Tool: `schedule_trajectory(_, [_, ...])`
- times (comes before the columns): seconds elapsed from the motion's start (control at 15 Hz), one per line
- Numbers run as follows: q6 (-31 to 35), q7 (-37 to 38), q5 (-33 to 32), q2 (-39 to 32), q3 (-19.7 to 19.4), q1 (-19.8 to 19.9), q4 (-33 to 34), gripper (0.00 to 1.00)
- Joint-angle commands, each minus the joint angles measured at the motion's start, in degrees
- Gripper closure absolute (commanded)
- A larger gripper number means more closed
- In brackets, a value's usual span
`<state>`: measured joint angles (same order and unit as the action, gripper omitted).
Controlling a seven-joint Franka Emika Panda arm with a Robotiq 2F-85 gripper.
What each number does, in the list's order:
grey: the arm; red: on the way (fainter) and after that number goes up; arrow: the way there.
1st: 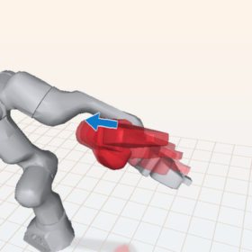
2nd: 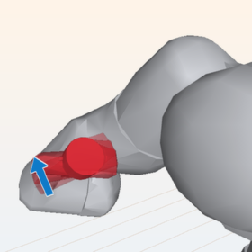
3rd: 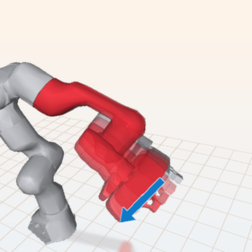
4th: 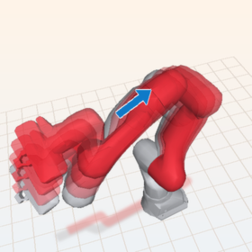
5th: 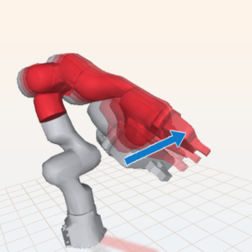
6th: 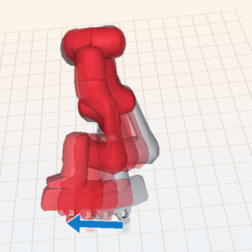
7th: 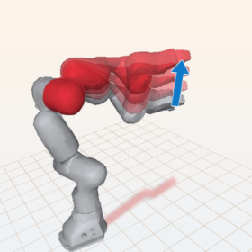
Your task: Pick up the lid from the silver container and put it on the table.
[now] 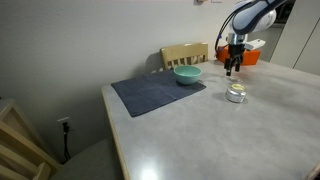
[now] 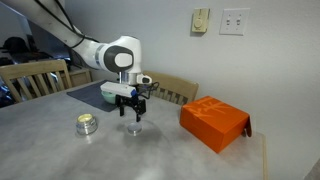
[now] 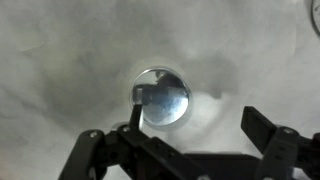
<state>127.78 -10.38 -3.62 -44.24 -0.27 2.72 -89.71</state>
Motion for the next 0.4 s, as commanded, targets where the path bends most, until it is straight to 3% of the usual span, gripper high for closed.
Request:
schedule_trajectory(0.0, [4.89, 0.57, -1.31, 7.32, -0.22, -0.40, -10.07, 0.00])
schedule_trajectory(0.13, [4.91, -0.02, -0.56, 9.13, 0.39, 0.03, -12.04, 0.00])
schedule_trajectory(0.2, [2.91, 0.23, -0.66, 5.33, 0.19, -0.17, -6.81, 0.00])
schedule_trajectory(0.33, [2.98, 0.23, -0.65, 6.89, 0.19, -0.18, -8.58, 0.00])
